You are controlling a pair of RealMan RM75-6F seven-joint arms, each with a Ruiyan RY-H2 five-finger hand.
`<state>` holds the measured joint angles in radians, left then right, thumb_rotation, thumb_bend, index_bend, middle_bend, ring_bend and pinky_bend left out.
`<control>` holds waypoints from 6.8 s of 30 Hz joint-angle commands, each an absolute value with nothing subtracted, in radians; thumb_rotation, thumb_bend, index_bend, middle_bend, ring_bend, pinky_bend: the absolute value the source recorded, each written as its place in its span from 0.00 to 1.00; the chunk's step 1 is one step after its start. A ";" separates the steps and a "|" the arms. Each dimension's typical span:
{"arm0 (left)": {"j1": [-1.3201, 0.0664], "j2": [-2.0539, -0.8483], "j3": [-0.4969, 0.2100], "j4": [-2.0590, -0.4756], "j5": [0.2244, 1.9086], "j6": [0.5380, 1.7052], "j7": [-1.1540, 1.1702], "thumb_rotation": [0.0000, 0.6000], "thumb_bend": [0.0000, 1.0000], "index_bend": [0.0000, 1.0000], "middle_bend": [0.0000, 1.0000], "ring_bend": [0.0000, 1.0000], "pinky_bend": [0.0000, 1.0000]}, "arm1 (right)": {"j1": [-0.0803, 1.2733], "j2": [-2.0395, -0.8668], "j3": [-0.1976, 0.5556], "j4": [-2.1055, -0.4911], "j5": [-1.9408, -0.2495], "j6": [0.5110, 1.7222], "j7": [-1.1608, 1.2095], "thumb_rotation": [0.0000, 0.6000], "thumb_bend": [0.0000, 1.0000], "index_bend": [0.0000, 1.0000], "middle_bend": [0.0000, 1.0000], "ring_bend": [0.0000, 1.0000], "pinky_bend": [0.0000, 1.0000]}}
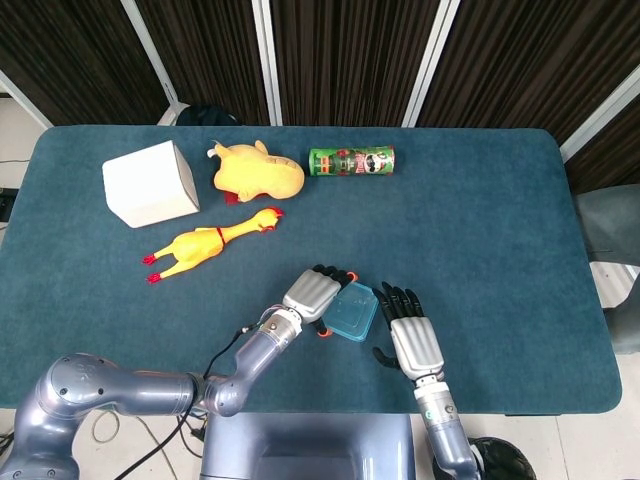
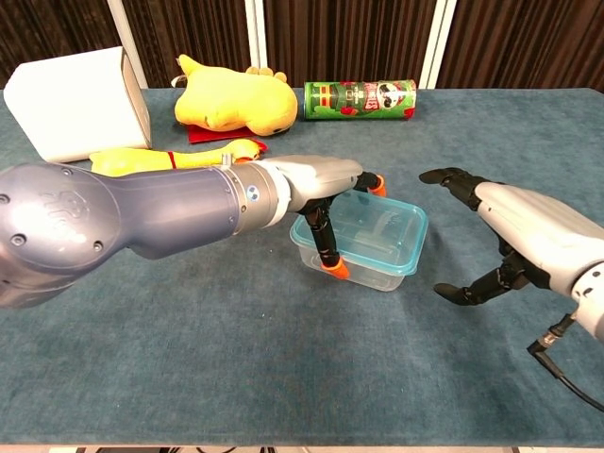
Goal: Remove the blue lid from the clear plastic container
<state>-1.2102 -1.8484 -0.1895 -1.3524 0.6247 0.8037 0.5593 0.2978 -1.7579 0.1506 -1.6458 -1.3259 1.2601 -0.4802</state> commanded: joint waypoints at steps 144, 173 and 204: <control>-1.246 -1.827 -0.197 -1.374 0.593 0.755 0.543 1.00 0.11 0.22 0.25 0.19 0.35 | 0.403 -1.901 0.242 -1.628 -1.184 1.368 -0.456 1.00 0.31 0.00 0.00 0.00 0.00; -1.270 -1.775 -0.180 -1.401 0.588 0.695 0.490 1.00 0.11 0.20 0.23 0.17 0.32 | 0.404 -1.908 0.223 -1.573 -1.219 1.370 -0.409 1.00 0.31 0.00 0.00 0.00 0.00; -1.274 -1.748 -0.159 -1.409 0.615 0.709 0.451 1.00 0.11 0.20 0.23 0.17 0.32 | 0.427 -1.925 0.241 -1.513 -1.237 1.367 -0.410 1.00 0.38 0.44 0.10 0.00 0.00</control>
<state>-1.2740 -1.7479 -0.1592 -1.4091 0.6148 0.7080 0.4513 0.4269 -1.9254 0.2413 -1.5126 -1.2367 1.3670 -0.4106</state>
